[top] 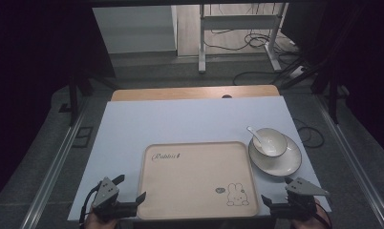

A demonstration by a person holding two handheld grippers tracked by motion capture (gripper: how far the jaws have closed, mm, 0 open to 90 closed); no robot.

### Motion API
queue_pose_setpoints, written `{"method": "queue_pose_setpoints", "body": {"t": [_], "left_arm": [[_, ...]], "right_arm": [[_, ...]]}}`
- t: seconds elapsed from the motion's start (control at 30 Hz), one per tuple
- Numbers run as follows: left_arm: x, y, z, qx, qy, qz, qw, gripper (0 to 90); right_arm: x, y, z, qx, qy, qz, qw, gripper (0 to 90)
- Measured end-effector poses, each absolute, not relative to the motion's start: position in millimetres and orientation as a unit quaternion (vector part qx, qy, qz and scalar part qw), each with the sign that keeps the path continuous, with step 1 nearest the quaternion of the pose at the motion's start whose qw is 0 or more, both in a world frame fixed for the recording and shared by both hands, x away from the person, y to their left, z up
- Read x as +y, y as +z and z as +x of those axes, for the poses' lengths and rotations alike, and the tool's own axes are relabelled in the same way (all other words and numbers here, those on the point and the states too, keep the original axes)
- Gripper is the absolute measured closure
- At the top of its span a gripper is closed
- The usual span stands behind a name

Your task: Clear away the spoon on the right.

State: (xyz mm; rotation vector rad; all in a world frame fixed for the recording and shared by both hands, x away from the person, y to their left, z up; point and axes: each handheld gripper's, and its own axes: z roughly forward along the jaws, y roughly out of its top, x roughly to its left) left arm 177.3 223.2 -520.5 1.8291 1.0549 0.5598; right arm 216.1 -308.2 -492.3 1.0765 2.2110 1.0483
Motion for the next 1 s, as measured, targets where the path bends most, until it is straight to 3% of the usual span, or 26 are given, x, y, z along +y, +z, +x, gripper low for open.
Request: {"method": "queue_pose_setpoints", "body": {"t": [1.0], "left_arm": [[223.2, -520.6, 177.3, 0.427, 0.225, 0.746, 0.459, 4.6]], "right_arm": [[-311.8, -491.9, 219.9, 0.804, 0.39, 0.399, 0.204, 0.0]]}}
